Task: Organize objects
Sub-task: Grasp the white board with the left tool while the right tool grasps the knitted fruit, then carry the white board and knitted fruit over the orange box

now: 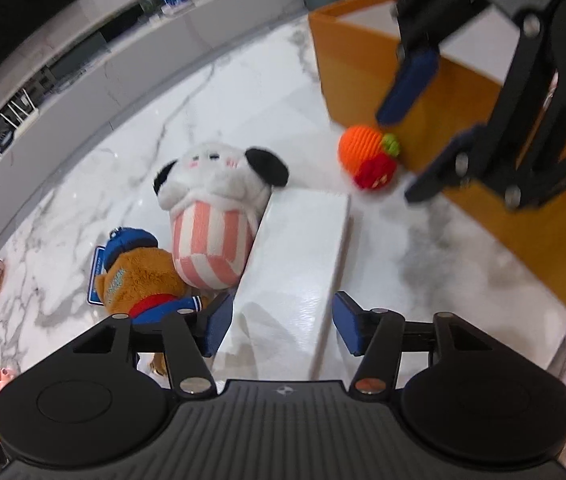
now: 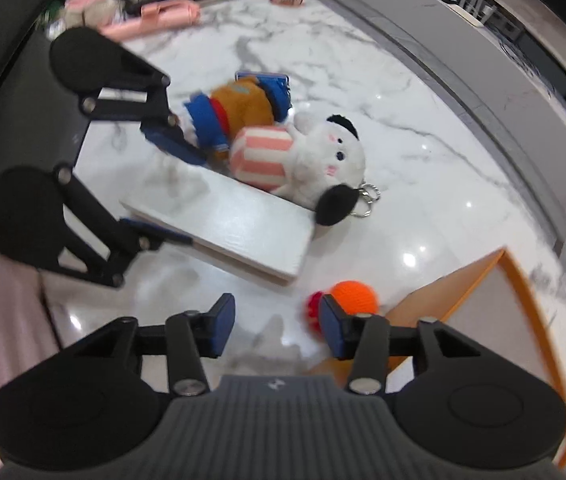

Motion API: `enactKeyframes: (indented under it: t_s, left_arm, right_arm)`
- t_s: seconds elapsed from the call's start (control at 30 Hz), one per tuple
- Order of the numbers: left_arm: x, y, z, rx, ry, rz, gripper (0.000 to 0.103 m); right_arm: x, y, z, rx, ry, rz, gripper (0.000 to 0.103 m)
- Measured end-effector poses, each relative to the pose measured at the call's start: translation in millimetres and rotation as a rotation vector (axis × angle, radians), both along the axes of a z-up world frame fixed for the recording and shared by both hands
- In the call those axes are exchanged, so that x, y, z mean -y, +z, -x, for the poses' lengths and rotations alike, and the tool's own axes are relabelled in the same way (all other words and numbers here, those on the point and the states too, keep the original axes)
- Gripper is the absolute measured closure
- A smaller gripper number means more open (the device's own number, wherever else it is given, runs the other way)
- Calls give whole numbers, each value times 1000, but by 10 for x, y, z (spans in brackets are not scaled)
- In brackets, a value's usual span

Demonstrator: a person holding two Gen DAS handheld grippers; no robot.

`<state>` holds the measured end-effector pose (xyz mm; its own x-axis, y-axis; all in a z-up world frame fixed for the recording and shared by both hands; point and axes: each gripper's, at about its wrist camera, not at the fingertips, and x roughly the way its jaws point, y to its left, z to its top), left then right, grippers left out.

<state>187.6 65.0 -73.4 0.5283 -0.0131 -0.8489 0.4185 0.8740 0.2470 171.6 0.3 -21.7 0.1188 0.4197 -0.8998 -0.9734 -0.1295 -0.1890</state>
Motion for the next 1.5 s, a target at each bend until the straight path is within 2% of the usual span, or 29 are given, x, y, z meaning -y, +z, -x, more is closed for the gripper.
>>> enactKeyframes:
  t_s: [0.03, 0.07, 0.23, 0.43, 0.57, 0.63, 0.73, 0.8, 0.9, 1.03, 1.23, 1.33, 1.5]
  left_arm:
    - [-19, -13, -34, -12, -3, 2, 32]
    - [-33, -21, -66, -26, -8, 12, 31]
    - [-48, -37, -188, -69, -32, 41, 31]
    - [-23, -102, -284, -91, -51, 53, 29]
    - [-26, -134, -316, -95, -43, 71, 28]
    - [-21, -150, -315, -96, -37, 74, 28]
    - [-23, -137, -301, -90, -27, 80, 28]
    - [-13, -134, -282, -81, -24, 79, 28]
    - [-9, -119, -257, -87, -6, 82, 29]
    - [-27, -97, -154, -72, 5, 94, 30]
    - [-13, 87, 94, -8, 29, 104, 31]
    - [47, 322, 201, 44, 16, 130, 31]
    - [328, 834, 293, 129, -76, 111, 31]
  right_arm:
    - [-40, -8, -16, 30, 17, 11, 54]
    - [-76, -17, -28, 53, 38, 26, 54]
    - [-299, -140, -133, 97, 141, 153, 53]
    - [-456, -351, -239, 154, 185, 270, 53]
    - [-505, -448, -247, 176, 195, 294, 43]
    - [-525, -490, -251, 196, 196, 300, 42]
    - [-543, -548, -269, 209, 188, 306, 45]
    - [-544, -589, -267, 214, 178, 311, 58]
    - [-522, -598, -238, 216, 165, 301, 59]
    - [-439, -435, -171, 167, 156, 252, 59]
    - [-214, 107, -127, 45, 83, 113, 59]
    - [5, 410, -111, 12, 50, 40, 59]
    - [474, 773, -130, 55, 21, -20, 59]
